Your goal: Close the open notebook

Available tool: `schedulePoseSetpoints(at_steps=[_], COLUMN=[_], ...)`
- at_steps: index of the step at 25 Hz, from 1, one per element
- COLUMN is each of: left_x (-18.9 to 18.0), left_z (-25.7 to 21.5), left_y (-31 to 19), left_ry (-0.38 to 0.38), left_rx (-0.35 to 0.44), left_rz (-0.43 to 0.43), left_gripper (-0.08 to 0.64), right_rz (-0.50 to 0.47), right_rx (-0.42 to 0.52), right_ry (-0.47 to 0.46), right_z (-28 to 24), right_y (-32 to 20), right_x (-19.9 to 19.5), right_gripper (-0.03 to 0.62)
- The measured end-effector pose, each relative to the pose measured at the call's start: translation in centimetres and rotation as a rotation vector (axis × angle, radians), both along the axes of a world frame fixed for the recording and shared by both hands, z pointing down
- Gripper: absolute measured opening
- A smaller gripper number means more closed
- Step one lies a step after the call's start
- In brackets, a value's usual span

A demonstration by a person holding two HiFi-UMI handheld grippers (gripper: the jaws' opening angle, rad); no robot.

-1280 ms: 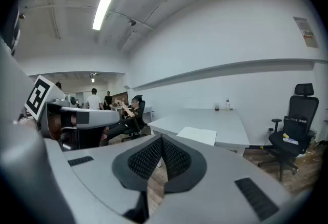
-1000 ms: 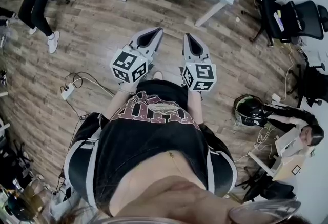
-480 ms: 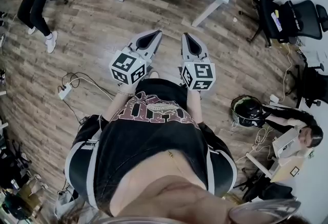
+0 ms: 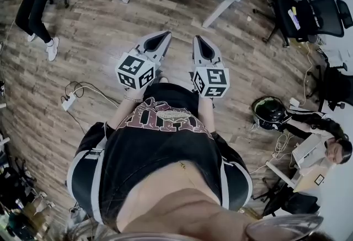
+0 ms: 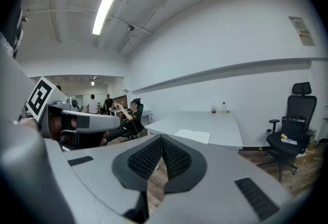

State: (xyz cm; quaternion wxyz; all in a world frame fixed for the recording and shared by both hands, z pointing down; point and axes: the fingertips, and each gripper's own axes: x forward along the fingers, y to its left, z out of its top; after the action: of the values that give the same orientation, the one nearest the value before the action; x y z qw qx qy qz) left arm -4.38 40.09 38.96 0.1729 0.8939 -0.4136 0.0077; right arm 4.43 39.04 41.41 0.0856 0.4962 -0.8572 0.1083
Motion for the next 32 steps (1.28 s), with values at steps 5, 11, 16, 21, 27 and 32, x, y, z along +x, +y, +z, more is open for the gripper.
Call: schedulePoseSetpoints(at_steps=[5, 11, 16, 21, 27, 32], left_x=[0.5, -0.3, -1.6, -2.6, -3.9, -5.5], left_z=[0.2, 0.3, 0.4, 0.4, 0.5, 0.9], left_y=[-1.3, -4.0, -6.8, -9.5, -12.6, -14.6], left_ry=[0.01, 0.007, 0.019, 0.024, 0.022, 0.011], left_rx=[-0.009, -0.021, -0.028, -0.026, -0.029, -0.024], left_rz=[0.038, 0.046, 0.065, 0.096, 0.127, 0.139], left_gripper=[0.048, 0.048, 0.048, 0.048, 0.048, 0.048], right_rz=[0.034, 0.045, 0.05, 0.067, 0.104, 0.123], right_rx=[-0.005, -0.007, -0.005, -0.001, 0.0, -0.002], right_ry=[0.005, 0.018, 0.034, 0.041, 0.041, 0.034], right_z=[0.1, -0.1, -0.3, -0.4, -0.4, 0.2], right_y=[-1.0, -3.6, -6.2, -8.6, -11.4, -13.2], right_x=[0.5, -0.3, -2.0, -3.2, -4.4, -5.8], right_gripper=[0.02, 0.02, 0.02, 0.019, 0.02, 0.019])
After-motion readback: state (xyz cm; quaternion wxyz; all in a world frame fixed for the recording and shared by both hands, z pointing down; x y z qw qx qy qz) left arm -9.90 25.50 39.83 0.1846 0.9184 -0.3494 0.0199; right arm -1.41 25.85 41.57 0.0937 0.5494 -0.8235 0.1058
